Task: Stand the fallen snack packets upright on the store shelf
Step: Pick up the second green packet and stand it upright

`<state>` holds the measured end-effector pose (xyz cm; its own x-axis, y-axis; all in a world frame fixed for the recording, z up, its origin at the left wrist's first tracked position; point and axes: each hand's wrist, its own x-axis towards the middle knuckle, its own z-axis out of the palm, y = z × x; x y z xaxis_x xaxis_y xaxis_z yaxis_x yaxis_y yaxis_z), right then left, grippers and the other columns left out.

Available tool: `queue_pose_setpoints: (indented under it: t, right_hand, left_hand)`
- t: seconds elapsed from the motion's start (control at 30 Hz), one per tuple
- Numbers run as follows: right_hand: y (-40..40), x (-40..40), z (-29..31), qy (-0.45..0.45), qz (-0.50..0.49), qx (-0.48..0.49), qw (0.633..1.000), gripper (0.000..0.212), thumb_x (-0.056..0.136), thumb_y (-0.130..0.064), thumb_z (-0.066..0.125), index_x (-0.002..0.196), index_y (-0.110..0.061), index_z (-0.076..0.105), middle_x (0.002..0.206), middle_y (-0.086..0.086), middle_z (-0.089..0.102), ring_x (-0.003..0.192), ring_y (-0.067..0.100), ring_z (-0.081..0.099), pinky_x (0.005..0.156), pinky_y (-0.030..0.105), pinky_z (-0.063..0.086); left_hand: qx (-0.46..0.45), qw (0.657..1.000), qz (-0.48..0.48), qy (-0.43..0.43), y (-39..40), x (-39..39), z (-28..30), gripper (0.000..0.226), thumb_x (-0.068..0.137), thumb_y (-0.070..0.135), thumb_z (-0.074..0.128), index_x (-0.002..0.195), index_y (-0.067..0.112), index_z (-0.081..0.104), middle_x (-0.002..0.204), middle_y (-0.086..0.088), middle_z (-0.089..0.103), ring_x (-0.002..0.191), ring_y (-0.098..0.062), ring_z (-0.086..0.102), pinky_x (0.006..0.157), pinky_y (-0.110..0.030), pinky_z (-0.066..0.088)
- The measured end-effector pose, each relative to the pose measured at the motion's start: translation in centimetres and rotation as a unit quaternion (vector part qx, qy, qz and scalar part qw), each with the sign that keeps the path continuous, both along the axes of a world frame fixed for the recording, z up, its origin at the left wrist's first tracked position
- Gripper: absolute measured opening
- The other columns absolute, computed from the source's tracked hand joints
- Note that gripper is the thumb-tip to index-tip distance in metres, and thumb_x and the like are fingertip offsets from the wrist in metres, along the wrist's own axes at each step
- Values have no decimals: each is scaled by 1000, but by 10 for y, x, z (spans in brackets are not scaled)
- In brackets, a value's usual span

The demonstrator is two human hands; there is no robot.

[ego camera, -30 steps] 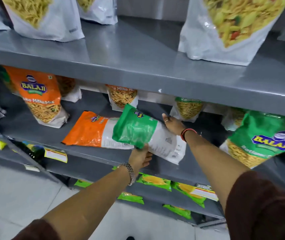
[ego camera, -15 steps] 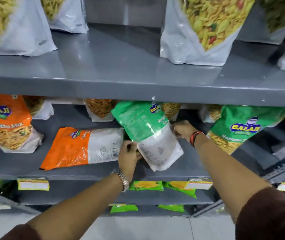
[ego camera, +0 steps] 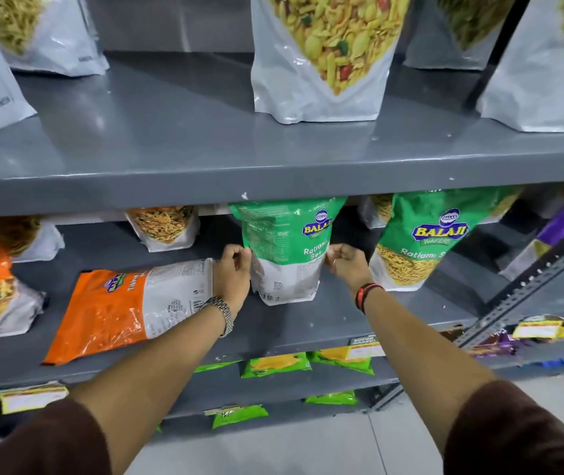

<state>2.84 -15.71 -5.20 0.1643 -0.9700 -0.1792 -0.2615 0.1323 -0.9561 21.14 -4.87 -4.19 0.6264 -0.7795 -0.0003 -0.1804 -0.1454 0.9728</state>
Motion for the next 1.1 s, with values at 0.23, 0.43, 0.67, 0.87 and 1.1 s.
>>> queue_pose_setpoints:
  t: [0.23, 0.43, 0.67, 0.87, 1.1]
  right_hand:
    - [2, 3, 13, -61, 26, 121, 990, 45, 98, -40, 31, 95, -9, 64, 101, 10, 66, 87, 24, 64, 74, 30, 54]
    - [34, -10, 15, -49, -27, 139, 989, 51, 97, -38, 34, 82, 3, 61, 89, 27, 67, 66, 32, 66, 57, 37, 59]
    - [73, 4, 2, -103, 62, 196, 973, 53, 97, -39, 33, 70, -2, 59, 50, 5, 69, 46, 15, 68, 48, 28, 57]
    - [68, -7, 5, -25, 55, 133, 989, 47, 96, -41, 36, 76, -7, 61, 74, 14, 66, 60, 19, 66, 59, 34, 56]
    - [12, -5, 20, -67, -21, 103, 992, 54, 97, -43, 31, 123, -2, 53, 119, 16, 62, 109, 29, 59, 87, 42, 52]
  left_hand:
    - [178, 950, -7, 258, 19, -26, -4, 67, 90, 59, 22, 143, 20, 30, 149, -3, 34, 121, -28, 49, 102, -45, 40]
    - [173, 937, -83, 292, 1, -53, 5, 70, 90, 60, 20, 139, 14, 39, 146, -8, 44, 131, -25, 46, 104, -34, 40]
    - [165, 943, -31, 289, -41, -43, 13, 74, 90, 60, 19, 124, 5, 57, 128, -18, 60, 120, -30, 56, 107, -40, 40]
    - [181, 948, -20, 262, -28, -39, 3, 71, 91, 58, 20, 125, 7, 56, 129, -15, 60, 118, -28, 56, 107, -40, 41]
    - [223, 940, -29, 256, 26, -61, -10, 69, 91, 58, 24, 140, 11, 36, 149, -9, 38, 136, -26, 38, 113, -41, 31]
